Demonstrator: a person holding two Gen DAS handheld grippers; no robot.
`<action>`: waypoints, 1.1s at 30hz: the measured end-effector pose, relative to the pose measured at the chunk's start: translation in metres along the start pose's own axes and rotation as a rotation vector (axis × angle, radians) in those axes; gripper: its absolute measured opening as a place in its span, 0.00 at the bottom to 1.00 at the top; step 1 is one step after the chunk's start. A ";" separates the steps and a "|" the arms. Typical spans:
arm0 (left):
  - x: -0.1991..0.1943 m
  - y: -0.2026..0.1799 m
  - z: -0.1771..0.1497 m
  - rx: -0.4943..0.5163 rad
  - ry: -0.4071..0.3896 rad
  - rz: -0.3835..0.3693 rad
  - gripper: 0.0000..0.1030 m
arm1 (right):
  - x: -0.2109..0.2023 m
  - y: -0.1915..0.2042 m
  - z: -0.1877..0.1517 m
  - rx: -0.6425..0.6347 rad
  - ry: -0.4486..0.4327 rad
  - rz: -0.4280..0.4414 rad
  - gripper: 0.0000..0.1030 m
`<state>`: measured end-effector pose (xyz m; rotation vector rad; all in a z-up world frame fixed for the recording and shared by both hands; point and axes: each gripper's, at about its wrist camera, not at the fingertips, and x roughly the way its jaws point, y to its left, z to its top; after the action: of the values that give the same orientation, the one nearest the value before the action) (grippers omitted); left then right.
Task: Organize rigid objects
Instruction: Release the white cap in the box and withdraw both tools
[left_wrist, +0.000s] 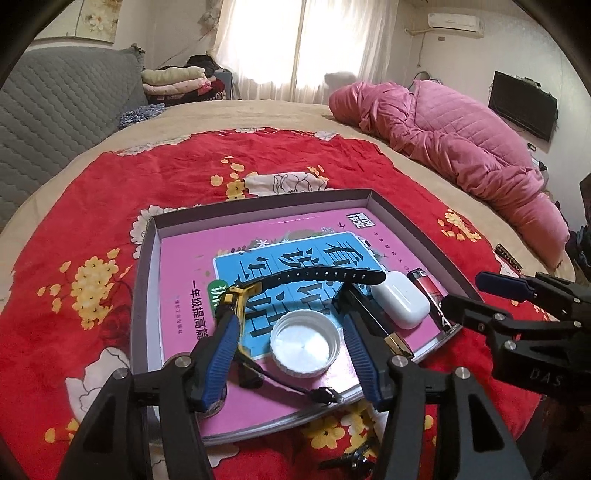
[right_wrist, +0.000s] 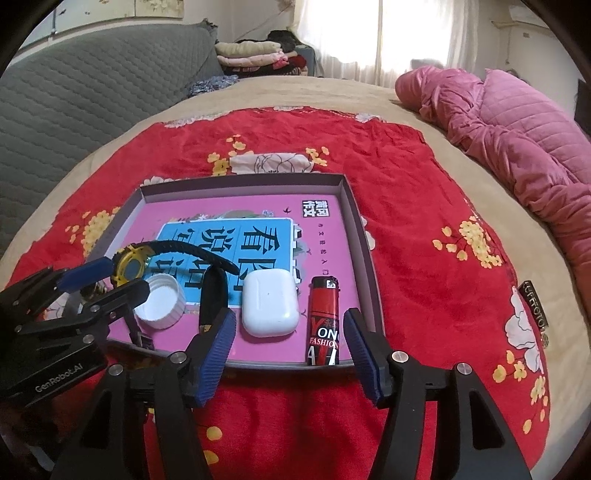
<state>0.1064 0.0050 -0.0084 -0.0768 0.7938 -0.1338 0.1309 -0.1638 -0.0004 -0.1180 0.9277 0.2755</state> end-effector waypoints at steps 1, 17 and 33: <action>-0.001 0.000 0.000 0.001 -0.002 0.003 0.56 | -0.002 -0.001 0.000 0.003 -0.005 -0.002 0.62; -0.027 0.006 -0.003 -0.031 -0.025 0.036 0.57 | -0.024 -0.005 0.005 0.033 -0.067 0.008 0.71; -0.051 0.000 -0.004 -0.048 -0.019 0.036 0.57 | -0.066 -0.019 0.006 0.083 -0.181 0.016 0.71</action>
<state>0.0678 0.0121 0.0245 -0.1089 0.7790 -0.0794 0.1033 -0.1925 0.0561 -0.0087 0.7596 0.2576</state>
